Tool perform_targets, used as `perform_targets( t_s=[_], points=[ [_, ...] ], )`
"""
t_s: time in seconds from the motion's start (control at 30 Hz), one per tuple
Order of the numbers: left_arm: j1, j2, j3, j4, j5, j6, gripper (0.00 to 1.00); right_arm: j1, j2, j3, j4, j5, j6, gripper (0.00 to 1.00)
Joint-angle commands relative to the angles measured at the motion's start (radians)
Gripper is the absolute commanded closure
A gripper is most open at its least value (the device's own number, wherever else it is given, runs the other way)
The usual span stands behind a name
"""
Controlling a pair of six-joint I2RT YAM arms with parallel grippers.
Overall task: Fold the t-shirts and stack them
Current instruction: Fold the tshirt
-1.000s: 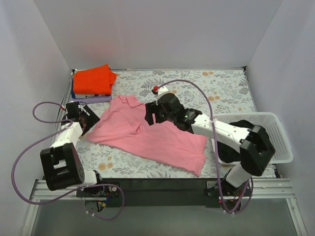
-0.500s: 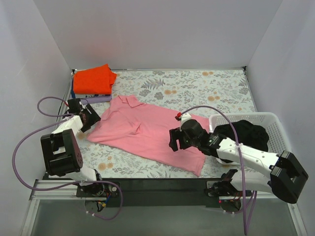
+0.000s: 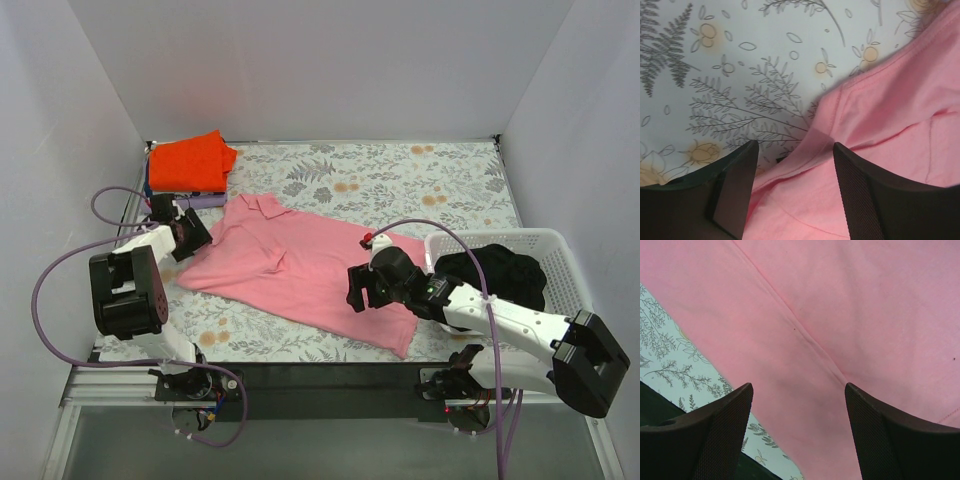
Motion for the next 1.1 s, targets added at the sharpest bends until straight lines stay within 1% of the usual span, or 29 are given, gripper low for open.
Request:
perform_targets(
  t_s=[0.0, 0.03, 0.07, 0.17, 0.23, 0.27, 0.3, 0.4, 0.53, 0.7, 0.9, 0.93, 0.97, 1.0, 1.07],
  points=[
    [-0.027, 0.002, 0.033, 0.013, -0.034, 0.028, 0.41, -0.003, -0.026, -0.015, 0.005, -0.002, 0.014, 0.2],
    [-0.026, 0.008, 0.034, 0.011, -0.042, 0.026, 0.43, -0.003, -0.028, -0.021, 0.002, -0.002, 0.017, 0.2],
    [-0.027, 0.012, 0.036, 0.011, -0.048, 0.026, 0.48, -0.001, -0.031, -0.023, -0.001, -0.002, 0.018, 0.2],
    [-0.026, 0.024, 0.044, 0.001, -0.059, 0.026, 0.58, -0.003, -0.047, -0.032, -0.009, 0.0, 0.025, 0.2],
    [-0.027, 0.027, 0.048, -0.007, -0.059, 0.025, 0.68, -0.003, -0.057, -0.036, -0.013, 0.001, 0.026, 0.2],
    [-0.026, 0.024, 0.05, -0.009, -0.094, 0.023, 0.73, -0.003, -0.061, -0.035, -0.018, 0.004, 0.026, 0.2],
    [-0.026, 0.024, 0.053, -0.009, -0.096, 0.025, 0.83, -0.003, -0.064, -0.035, -0.021, 0.006, 0.026, 0.19],
    [-0.026, 0.025, 0.071, -0.002, -0.082, 0.026, 1.0, -0.003, -0.067, -0.038, -0.03, 0.01, 0.026, 0.19],
    [-0.027, 0.059, 0.114, 0.008, -0.037, 0.034, 1.0, -0.003, -0.058, -0.055, -0.035, 0.015, 0.028, 0.19],
    [-0.026, 0.094, 0.179, 0.011, -0.05, 0.049, 1.0, -0.003, -0.043, -0.078, -0.035, 0.011, 0.041, 0.2],
    [-0.027, 0.148, 0.211, 0.001, -0.051, 0.048, 1.0, -0.003, -0.017, -0.095, -0.035, 0.011, 0.051, 0.2],
    [-0.027, 0.147, 0.212, 0.001, -0.054, 0.049, 0.98, -0.003, -0.017, -0.096, -0.035, 0.011, 0.051, 0.2],
    [-0.027, 0.144, 0.214, -0.001, -0.056, 0.048, 0.93, -0.003, -0.018, -0.096, -0.035, 0.009, 0.049, 0.2],
    [-0.029, 0.139, 0.214, -0.002, -0.057, 0.046, 0.79, -0.003, -0.02, -0.095, -0.035, 0.009, 0.048, 0.2],
    [-0.029, 0.108, 0.215, -0.007, -0.066, 0.041, 0.65, -0.001, -0.02, -0.087, -0.036, 0.007, 0.037, 0.2]
  ],
)
